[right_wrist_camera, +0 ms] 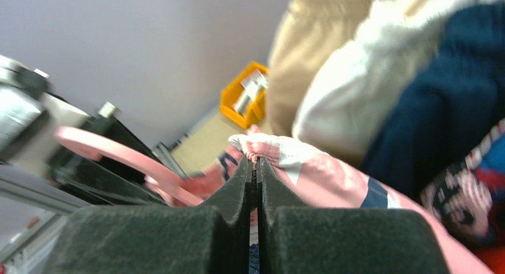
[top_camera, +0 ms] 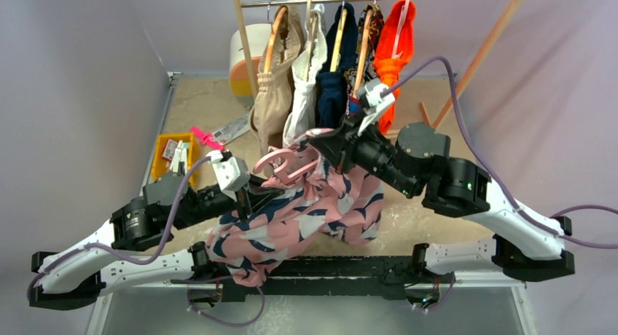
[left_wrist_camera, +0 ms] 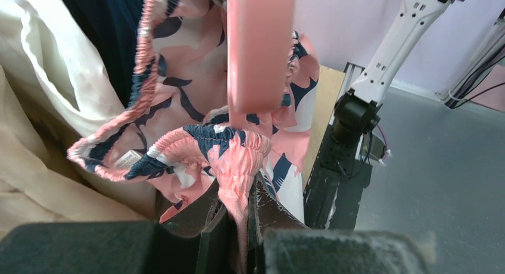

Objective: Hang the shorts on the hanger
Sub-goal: Hang the shorts on the hanger.

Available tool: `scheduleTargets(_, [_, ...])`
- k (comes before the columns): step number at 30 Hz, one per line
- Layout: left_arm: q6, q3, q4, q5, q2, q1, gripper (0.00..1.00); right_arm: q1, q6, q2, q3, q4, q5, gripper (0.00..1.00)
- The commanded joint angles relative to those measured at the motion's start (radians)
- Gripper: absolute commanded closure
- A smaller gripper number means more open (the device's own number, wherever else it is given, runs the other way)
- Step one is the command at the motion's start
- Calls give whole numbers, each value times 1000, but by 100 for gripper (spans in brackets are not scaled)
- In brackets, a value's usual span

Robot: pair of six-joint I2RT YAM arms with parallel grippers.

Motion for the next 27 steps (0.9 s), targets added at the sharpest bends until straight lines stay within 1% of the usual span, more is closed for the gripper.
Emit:
scheduleTargets(1, [40, 84, 219, 36, 3, 2, 100, 4, -103, 41, 281, 157, -180, 100])
scheduleTargets(2, [41, 98, 234, 41, 4, 2, 100, 5, -115, 53, 335, 173, -227, 100])
scheduleTargets(4, [34, 105, 260, 46, -3, 2, 100, 4, -116, 54, 323, 234, -296, 100])
scheduleTargets(6, [18, 83, 278, 44, -21, 2, 100, 4, -110, 46, 259, 255, -306, 100])
scheduleTargets(9, [-2, 36, 284, 27, -50, 2, 100, 4, -89, 41, 152, 235, -268, 100])
scheduleTargets(12, [-9, 20, 284, 17, -70, 2, 100, 4, -56, 29, 73, 233, -277, 100])
scheduleTargets(14, [-8, 27, 289, 23, -68, 2, 100, 4, -49, 47, 77, 210, -296, 100])
scheduleTargets(17, [-1, 50, 306, 44, -39, 2, 100, 4, -49, 106, 171, 168, -339, 100])
scheduleTargets(19, [1, 58, 319, 60, -13, 2, 100, 4, -51, 128, 204, 185, -373, 100])
scheduleTargets(22, [-8, 47, 352, 75, -1, 2, 100, 4, -39, 128, 161, 242, -402, 100])
scheduleTargets(27, [-16, 28, 356, 62, -26, 2, 100, 4, -27, 113, 92, 252, -413, 100])
